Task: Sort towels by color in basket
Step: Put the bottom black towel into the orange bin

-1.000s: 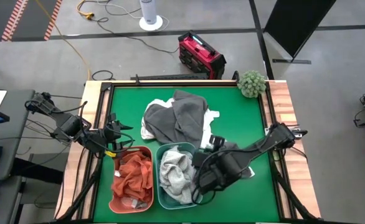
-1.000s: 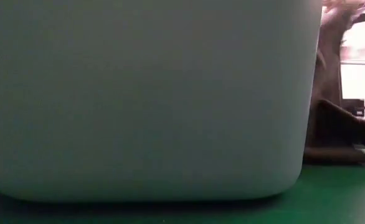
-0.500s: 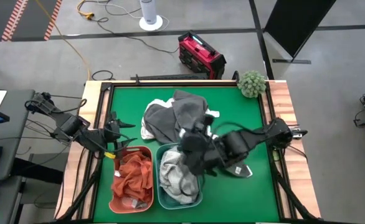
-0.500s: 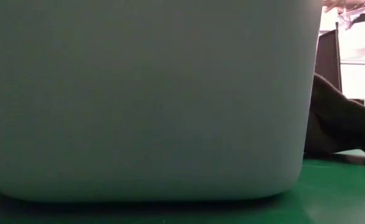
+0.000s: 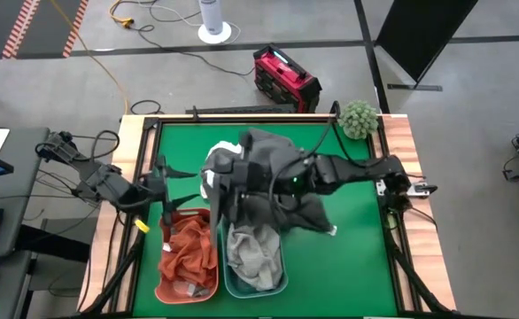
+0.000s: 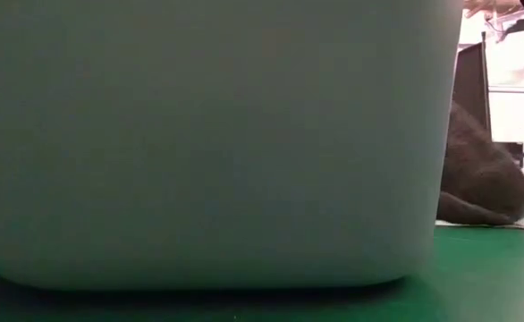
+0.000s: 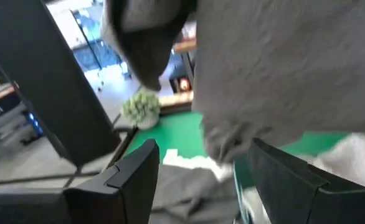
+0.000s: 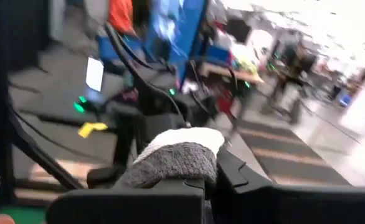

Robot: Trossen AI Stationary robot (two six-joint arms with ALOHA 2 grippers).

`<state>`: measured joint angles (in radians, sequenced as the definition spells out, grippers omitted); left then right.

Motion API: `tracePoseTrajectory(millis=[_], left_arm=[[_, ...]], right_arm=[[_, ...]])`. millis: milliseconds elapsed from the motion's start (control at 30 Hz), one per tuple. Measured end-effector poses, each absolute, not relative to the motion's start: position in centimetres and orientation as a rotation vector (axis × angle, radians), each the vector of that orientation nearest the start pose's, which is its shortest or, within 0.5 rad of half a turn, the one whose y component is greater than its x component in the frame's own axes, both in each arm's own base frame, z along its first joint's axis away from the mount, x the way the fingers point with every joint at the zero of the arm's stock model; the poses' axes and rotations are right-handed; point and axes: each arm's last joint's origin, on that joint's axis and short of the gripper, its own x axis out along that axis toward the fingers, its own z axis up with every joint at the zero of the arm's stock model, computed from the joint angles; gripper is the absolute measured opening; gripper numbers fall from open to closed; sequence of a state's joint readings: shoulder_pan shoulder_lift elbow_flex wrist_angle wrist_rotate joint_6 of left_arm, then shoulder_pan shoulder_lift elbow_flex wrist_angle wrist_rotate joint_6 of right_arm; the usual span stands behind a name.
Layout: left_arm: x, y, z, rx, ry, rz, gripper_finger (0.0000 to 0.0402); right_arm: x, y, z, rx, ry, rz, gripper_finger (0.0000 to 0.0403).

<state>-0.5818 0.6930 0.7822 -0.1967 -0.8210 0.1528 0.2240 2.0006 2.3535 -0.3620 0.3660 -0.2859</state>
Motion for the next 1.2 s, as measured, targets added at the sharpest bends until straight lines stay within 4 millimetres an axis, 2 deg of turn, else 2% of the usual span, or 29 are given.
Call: tracePoseTrajectory(millis=[133,267,533,733,833,1033,1200], left_arm=[[13.2,-6.1,35.6,0.165,0.005,0.239,0.0235],[14.0,-6.3,36.1,0.136,-0.056,0.226,0.0236],[17.4,-6.0,35.8,0.192,-0.089,0.278,0.0237],[19.3,-6.1,35.4,0.283,-0.108,0.164,0.0228],[19.7,-6.3,35.3,0.313,-0.126,0.115,0.0188],[19.6,-6.4,35.4,0.340,-0.139,0.080,0.0024],[18.4,-6.3,36.2,0.283,-0.178,0.062,0.0007]], right_arm=[[42.9,7.5,48.4,-0.274,0.016,-0.092,0.0024],[43.8,6.8,47.1,-0.259,0.062,-0.077,0.0025],[46.1,7.3,44.2,-0.265,0.117,-0.025,0.0025],[46.8,7.4,43.1,-0.264,0.155,-0.023,0.0032],[46.7,7.4,43.1,-0.264,0.155,-0.022,0.0045],[46.3,7.7,42.9,-0.276,0.208,-0.003,0.0084],[45.4,8.1,43.4,-0.306,0.261,-0.027,0.0139]])
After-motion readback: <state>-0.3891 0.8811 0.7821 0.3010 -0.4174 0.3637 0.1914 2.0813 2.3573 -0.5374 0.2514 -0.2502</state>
